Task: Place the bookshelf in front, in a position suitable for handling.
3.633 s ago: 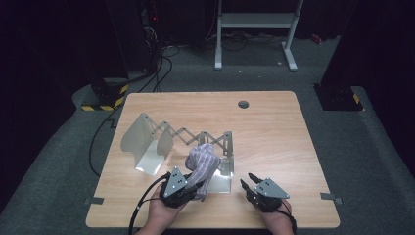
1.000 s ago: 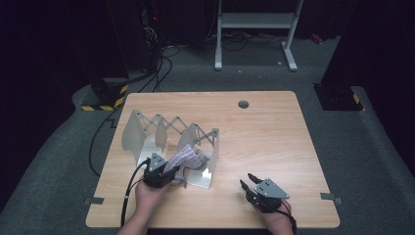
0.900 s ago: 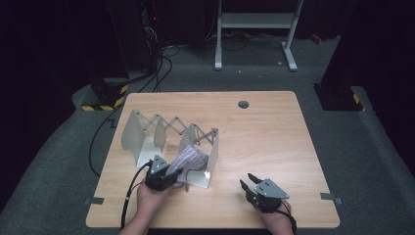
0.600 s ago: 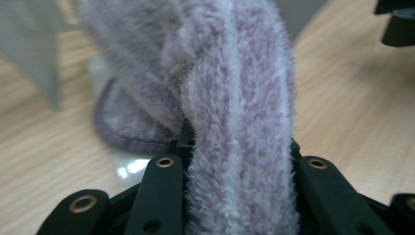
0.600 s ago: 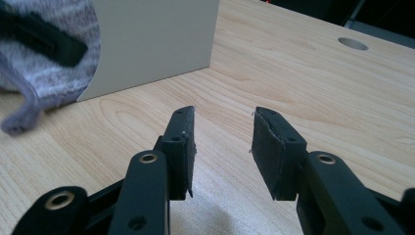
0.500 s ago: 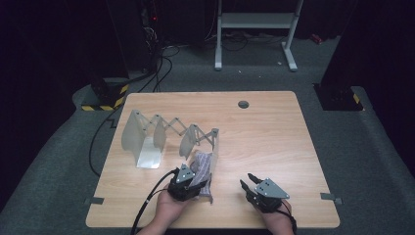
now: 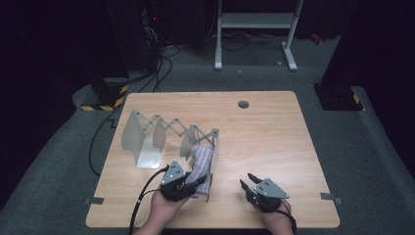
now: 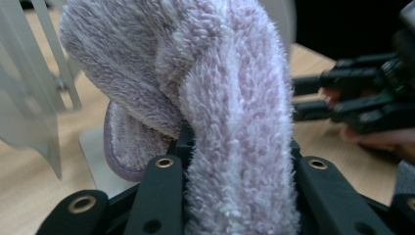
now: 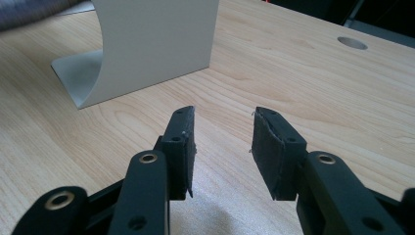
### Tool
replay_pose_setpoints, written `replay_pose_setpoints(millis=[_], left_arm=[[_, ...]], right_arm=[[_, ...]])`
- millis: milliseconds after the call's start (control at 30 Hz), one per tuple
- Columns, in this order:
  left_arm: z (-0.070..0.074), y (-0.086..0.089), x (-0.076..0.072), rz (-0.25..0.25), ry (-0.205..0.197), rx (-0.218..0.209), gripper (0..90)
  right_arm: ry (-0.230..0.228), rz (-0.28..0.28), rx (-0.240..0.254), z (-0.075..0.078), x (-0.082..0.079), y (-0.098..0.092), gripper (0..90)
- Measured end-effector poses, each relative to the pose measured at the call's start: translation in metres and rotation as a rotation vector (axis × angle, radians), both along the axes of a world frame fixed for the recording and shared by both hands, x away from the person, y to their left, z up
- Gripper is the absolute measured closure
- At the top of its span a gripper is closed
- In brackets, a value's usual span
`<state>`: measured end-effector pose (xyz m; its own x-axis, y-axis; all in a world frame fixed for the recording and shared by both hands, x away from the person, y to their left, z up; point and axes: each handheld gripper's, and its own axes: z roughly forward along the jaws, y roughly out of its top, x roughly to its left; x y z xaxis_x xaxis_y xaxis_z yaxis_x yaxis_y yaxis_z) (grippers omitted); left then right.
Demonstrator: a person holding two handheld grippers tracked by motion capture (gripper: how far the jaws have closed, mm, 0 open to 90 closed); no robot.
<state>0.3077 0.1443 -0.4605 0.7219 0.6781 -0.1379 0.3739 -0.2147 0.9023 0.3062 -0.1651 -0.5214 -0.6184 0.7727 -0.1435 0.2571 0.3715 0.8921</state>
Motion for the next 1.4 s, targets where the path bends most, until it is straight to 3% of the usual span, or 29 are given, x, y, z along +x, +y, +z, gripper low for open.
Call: replay_pose_setpoints(millis=[167, 333, 567, 600, 700, 767, 833, 1033, 1133, 1400], left_arm=[[0.019, 0.002, -0.01, -0.002, -0.069, -0.005, 66.5], [0.015, -0.002, -0.013, -0.001, -0.083, 0.042, 66.3], [-0.01, -0.009, -0.007, -0.006, -0.022, 0.107, 66.4], [-0.026, -0.01, 0.0, -0.008, 0.034, 0.135, 66.3], [-0.045, -0.013, 0.008, -0.018, 0.11, 0.164, 66.4], [-0.054, -0.015, 0.01, -0.025, 0.14, 0.175, 66.2], [-0.059, -0.016, 0.011, -0.025, 0.139, 0.191, 66.1], [-0.056, -0.017, 0.008, -0.021, 0.128, 0.186, 66.0], [-0.049, -0.016, 0.006, -0.02, 0.118, 0.16, 66.0], [-0.009, -0.006, -0.005, -0.024, 0.02, 0.068, 65.9]], right_arm=[[0.001, 0.001, -0.001, 0.0, 0.0, 0.0, 60.6], [0.003, 0.001, -0.002, 0.0, 0.0, 0.0, 60.6], [0.005, 0.004, -0.004, 0.0, 0.0, 0.0, 60.6], [0.006, 0.005, -0.004, 0.0, 0.0, 0.001, 60.5], [0.006, 0.007, -0.005, 0.0, 0.0, 0.001, 60.5], [0.007, 0.008, -0.006, 0.0, 0.0, 0.001, 60.5], [0.007, 0.008, -0.005, 0.0, 0.0, 0.001, 60.5], [0.007, 0.011, -0.006, 0.0, 0.0, 0.001, 60.4], [0.008, 0.011, -0.005, 0.0, 0.0, 0.001, 60.4], [0.01, 0.009, -0.006, 0.0, 0.0, 0.001, 60.3]])
